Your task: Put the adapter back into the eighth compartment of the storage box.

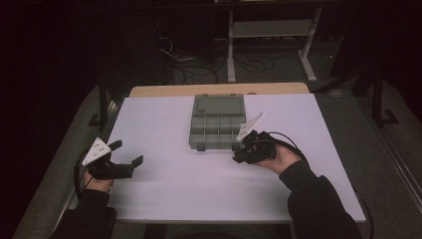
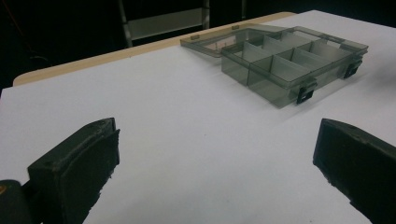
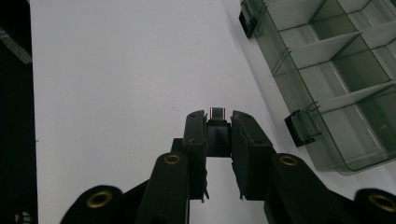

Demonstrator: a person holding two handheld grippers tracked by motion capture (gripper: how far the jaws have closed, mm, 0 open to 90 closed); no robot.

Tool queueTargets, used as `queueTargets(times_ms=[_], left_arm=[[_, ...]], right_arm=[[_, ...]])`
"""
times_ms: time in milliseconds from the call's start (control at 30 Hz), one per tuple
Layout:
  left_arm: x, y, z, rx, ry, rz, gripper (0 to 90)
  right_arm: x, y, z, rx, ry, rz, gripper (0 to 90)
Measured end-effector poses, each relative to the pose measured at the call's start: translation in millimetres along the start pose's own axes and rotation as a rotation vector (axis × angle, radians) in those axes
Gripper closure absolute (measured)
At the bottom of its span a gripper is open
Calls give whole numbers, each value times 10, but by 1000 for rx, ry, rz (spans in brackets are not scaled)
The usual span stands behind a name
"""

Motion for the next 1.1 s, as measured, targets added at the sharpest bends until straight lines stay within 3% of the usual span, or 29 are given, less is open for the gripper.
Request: queueTargets(times_ms=[300,633,1100], left_arm=[[4,-3,-8,-2,-4,0,0],[5,-4,-7,-4,-3,-1,0],[7,-5,-10,-5,-5,-1,0]], right_arm=[[-110,-48,71,15,-7,12,746],[-188,-75,151,40,-17,-10,746],[-332,-151,367,62,-9,-7,746]])
Point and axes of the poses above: each handheld gripper's, and its own axes: y roughly forward along the jaws, x roughly out of its underside, z roughly to its right, the point moved 7 cm from there along y, roughly forward along the jaws, and after that the axes turned 6 degrees about y, right-handed, at the moved point
